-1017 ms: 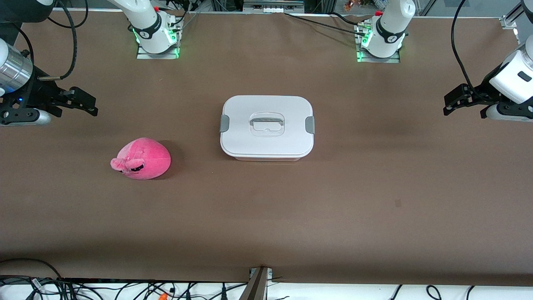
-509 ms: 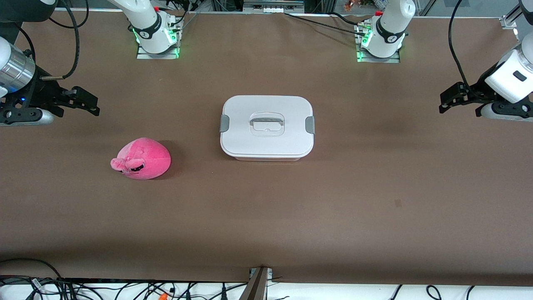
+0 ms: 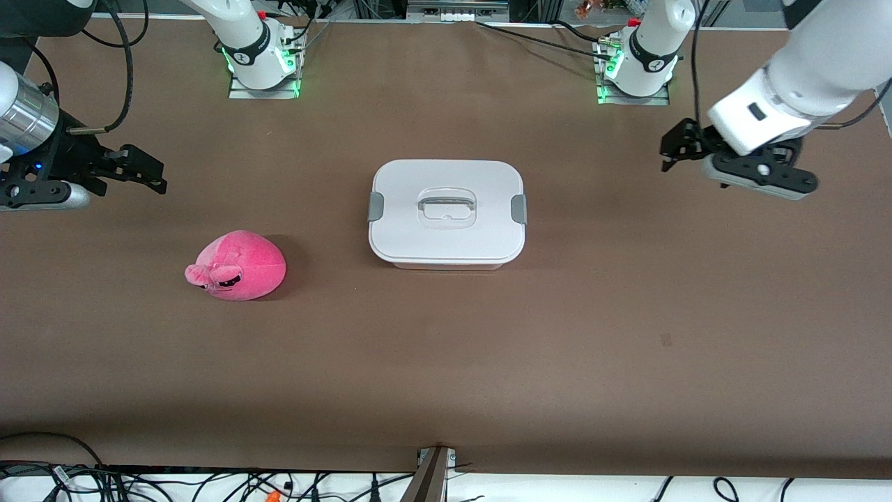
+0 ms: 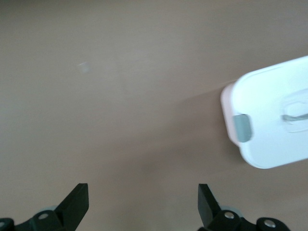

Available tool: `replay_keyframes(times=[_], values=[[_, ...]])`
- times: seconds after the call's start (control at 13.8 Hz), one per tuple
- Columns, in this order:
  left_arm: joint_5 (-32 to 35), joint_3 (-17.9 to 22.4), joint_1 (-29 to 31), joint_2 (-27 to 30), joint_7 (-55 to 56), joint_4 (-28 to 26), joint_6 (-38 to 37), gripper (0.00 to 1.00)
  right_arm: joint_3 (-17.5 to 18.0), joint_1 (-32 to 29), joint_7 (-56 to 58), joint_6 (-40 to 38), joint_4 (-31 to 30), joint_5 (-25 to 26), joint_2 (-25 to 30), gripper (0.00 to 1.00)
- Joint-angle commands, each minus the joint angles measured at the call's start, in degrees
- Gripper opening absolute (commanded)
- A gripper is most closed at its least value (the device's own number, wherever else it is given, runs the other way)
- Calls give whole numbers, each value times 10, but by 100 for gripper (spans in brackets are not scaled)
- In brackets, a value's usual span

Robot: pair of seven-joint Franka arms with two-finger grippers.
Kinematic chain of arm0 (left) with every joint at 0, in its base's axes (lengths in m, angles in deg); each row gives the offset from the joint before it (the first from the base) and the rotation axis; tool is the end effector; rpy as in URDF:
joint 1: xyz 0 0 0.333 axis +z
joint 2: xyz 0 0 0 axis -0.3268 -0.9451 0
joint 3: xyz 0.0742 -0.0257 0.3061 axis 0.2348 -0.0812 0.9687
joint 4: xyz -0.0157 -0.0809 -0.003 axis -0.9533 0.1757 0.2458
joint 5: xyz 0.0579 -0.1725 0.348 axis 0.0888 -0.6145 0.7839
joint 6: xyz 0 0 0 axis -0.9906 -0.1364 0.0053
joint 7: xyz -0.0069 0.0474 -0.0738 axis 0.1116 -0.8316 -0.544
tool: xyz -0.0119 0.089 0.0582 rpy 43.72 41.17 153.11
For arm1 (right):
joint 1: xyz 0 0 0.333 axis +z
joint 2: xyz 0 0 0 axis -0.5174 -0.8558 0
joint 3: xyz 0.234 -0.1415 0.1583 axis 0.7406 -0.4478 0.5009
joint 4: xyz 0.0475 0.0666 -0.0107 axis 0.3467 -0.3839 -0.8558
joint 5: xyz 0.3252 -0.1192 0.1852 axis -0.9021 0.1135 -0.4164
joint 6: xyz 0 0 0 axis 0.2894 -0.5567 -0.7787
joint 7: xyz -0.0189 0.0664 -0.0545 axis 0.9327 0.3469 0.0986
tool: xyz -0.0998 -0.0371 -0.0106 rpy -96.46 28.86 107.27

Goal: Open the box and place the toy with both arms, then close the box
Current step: 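Move the left gripper over the white lid and grasp its grey handle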

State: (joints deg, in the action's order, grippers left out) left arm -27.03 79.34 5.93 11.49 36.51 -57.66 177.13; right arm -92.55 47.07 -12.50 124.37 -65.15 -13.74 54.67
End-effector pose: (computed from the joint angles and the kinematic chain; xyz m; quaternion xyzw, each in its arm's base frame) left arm 0.5494 -0.1590 0.5873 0.9886 -0.1446 -0.0210 0.0354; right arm 0.5819 0.0582 0.5998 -0.9998 -0.0152 0.0046 0.0118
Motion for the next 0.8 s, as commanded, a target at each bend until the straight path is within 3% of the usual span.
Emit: replay_keyframes(times=[0.0, 0.22, 0.51, 0.73], values=[[-34, 3, -43, -106, -26, 115, -14, 100, -3, -1, 1, -4, 7, 11, -2, 100], [-34, -1, -86, -143, -55, 147, 16, 100, -2, -1, 0, 13, 6, 12, -4, 100], [-35, -5, -167, -180, -75, 146, 49, 100, -3, -1, 6, 12, 2, 12, -4, 100], [-41, -14, -195, -230, -193, 141, 102, 100, -3, -1, 6, 16, 2, 12, -5, 100]])
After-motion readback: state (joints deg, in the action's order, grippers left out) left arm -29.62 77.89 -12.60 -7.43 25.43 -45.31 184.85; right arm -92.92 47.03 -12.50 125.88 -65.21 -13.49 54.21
